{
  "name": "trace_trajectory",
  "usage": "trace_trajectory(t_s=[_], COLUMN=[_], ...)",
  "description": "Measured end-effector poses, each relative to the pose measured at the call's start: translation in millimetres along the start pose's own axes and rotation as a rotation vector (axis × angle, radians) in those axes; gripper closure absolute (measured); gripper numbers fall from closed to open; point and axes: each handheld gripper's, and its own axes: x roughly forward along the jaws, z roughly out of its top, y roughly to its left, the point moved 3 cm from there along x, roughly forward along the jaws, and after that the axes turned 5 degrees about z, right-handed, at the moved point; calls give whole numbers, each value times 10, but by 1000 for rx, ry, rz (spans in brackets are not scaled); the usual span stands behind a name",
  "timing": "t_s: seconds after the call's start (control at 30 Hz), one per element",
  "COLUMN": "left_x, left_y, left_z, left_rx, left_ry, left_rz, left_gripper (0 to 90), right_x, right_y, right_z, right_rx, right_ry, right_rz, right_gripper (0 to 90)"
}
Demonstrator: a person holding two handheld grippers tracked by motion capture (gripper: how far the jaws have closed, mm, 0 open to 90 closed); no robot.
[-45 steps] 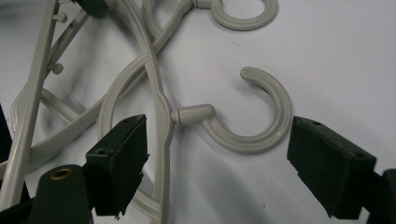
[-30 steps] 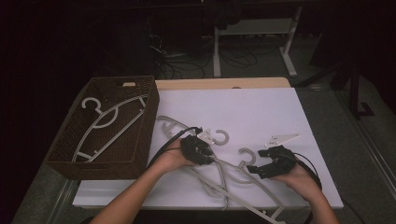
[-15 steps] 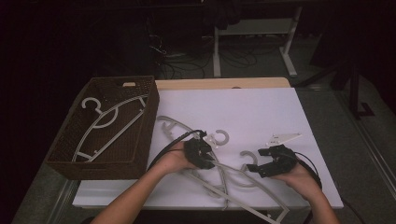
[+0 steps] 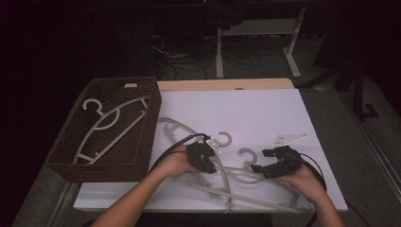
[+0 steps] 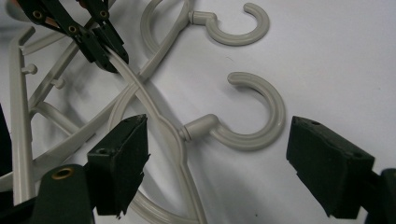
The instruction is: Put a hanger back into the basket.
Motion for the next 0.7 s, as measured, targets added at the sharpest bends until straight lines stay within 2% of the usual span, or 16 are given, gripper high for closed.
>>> trace_trajectory(t_s=[0.1, 0.23, 0.5, 0.7], left_x=[-50, -182, -510, -770], left_y=[10, 46, 227, 368], left_z=[-21, -58, -125, -123], left_rx=[-20, -46, -145, -224], left_ry=[-12, -30, -77, -112], left_rz=[-3, 31, 127, 204], left_gripper=[819, 820, 821, 821], right_x=[-11, -60, -294, -406], right_y=[-9, -35, -135, -147], right_z=[13, 45, 189, 216], right_rx=[1, 5, 23, 25], right_ry=[-6, -23, -107, -140], right_rz=[-4, -16, -54, -73], right_gripper=[196, 186, 179, 176])
